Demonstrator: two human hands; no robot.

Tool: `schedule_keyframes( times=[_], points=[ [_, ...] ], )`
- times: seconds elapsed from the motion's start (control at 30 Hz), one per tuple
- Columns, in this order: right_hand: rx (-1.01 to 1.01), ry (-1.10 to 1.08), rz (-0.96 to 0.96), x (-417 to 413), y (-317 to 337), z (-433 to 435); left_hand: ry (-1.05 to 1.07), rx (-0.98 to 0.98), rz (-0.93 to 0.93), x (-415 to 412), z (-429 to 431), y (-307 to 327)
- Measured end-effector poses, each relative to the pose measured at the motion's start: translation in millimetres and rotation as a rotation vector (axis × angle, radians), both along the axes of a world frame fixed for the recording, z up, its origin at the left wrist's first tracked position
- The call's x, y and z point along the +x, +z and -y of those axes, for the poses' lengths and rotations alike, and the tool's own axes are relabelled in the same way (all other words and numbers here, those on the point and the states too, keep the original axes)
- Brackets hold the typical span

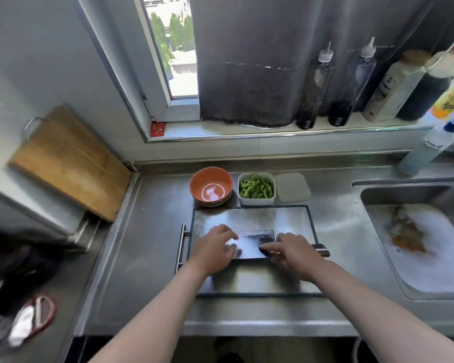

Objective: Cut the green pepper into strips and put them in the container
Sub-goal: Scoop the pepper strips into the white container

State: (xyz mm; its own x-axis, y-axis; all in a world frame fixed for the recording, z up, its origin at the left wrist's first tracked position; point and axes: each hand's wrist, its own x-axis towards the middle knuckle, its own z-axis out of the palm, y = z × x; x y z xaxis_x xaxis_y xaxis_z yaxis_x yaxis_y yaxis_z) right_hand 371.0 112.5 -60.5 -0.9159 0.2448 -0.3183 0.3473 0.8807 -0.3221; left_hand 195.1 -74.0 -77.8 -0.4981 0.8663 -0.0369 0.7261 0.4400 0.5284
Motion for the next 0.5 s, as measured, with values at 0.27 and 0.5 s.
schedule_keyframes(
  times=[0.27, 0.5],
  points=[
    [-0.147, -0.150, 0.014, -7.1, -22.0, 8.7, -0.070, -0.244, 0.089, -11.1, 12.1, -11.2],
    [-0.176, -0.166, 0.066, -39.9, -5.9, -4.4, -0.144, -0.297, 0.046, -42.3, -35.8, 0.1]
  ],
)
